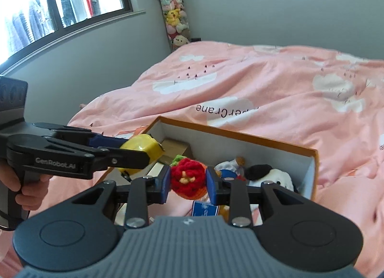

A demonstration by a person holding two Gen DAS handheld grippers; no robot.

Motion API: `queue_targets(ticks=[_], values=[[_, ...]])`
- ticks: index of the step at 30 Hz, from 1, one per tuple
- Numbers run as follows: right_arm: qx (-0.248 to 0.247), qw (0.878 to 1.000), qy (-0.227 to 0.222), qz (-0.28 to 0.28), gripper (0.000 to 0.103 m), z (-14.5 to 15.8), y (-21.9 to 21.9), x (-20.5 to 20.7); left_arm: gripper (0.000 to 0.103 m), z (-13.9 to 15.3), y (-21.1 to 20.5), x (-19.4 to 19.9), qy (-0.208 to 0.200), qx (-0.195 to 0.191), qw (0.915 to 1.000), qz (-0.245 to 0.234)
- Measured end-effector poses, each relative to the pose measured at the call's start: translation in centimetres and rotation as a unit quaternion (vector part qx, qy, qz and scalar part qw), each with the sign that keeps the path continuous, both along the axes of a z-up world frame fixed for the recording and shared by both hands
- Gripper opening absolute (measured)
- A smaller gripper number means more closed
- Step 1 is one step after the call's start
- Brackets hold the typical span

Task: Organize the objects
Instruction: 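Lift the tape measure with the left gripper while the right gripper lifts the red plush over the shoebox, then lower the tape measure and red plush into the shoebox and open both grippers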

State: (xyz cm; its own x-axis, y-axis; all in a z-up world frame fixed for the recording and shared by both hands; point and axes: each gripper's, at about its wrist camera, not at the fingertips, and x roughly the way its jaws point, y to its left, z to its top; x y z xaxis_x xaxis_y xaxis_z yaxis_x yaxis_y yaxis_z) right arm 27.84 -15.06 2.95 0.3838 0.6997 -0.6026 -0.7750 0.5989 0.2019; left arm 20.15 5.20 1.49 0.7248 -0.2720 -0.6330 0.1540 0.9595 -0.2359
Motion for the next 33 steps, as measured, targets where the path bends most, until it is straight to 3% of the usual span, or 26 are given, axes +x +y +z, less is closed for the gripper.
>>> queue_targets(ticks=[4,8,18,22,26,31,33], values=[[0.002,0.999,0.034,0.004,0.033,-1.5,1.8,3.1,0.058,-0.8,-0.1,1.8,0.008,0.046,0.9988,-0.017],[-0.018,0.999,0.041,0.026,0.033,-3.5,4.0,5.3,0.058,-1.6,-0.3,3.4,0.013,0.085,0.9958,-0.032],[-0.085,0.994,0.015,0.067,0.034,-7.7,7.7,6.5,0.058,-3.6,-0.5,6.0,0.041,0.138,0.9879,-0.058],[-0.083,0.994,0.012,0.065,0.046,-7.7,7.0,6.5,0.058,-4.2,-1.0,6.4,0.046,0.156,0.9842,-0.07],[-0.065,0.996,0.005,0.058,0.056,-6.9,5.8,6.1,0.058,-4.6,-2.1,6.7,0.04,0.197,0.9755,-0.09],[-0.056,0.998,-0.032,0.018,0.057,-5.7,4.1,5.7,0.058,-5.4,-4.1,7.3,0.045,0.254,0.9581,-0.124],[-0.052,0.998,-0.044,0.006,0.057,-5.4,3.4,5.6,0.058,-5.9,-4.7,7.8,0.054,0.261,0.9551,-0.129]])
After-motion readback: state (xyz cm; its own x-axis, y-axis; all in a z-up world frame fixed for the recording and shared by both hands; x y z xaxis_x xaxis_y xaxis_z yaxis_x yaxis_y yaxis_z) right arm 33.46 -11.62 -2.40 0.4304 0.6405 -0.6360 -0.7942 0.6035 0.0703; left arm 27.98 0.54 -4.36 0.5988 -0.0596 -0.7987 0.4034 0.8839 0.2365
